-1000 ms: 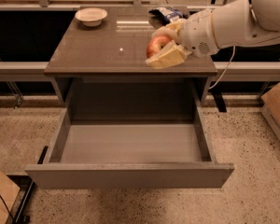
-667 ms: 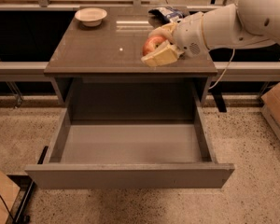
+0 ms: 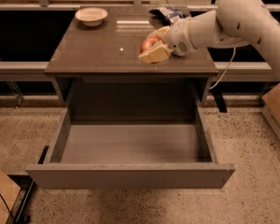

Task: Pick apple from top drawer and place on counter

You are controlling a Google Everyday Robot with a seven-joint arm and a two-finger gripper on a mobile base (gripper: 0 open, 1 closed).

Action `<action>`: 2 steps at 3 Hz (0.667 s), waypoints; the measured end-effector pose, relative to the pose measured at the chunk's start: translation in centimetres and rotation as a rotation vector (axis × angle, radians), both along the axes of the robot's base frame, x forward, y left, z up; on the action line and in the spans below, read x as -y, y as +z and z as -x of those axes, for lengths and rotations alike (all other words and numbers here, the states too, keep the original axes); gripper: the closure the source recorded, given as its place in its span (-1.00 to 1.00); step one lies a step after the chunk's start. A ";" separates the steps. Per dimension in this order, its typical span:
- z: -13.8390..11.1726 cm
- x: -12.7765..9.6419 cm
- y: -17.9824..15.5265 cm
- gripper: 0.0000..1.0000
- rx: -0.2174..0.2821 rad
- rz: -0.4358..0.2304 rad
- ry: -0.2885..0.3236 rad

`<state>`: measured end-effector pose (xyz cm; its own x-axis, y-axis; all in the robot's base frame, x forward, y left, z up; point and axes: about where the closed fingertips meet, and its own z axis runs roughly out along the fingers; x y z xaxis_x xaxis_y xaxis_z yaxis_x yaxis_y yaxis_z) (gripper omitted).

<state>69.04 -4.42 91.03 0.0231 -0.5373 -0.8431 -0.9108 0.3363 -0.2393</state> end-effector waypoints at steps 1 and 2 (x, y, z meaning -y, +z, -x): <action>-3.0 0.0 -2.5 1.00 -0.058 -0.006 -0.005; -6.1 -0.2 -4.4 1.00 -0.098 -0.015 0.004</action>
Offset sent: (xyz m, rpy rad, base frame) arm 0.1068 -0.0032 -0.0590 0.0321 0.1309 0.0021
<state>75.10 -4.18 86.58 -0.0581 -0.5247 -0.8493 -0.9310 0.3356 -0.1437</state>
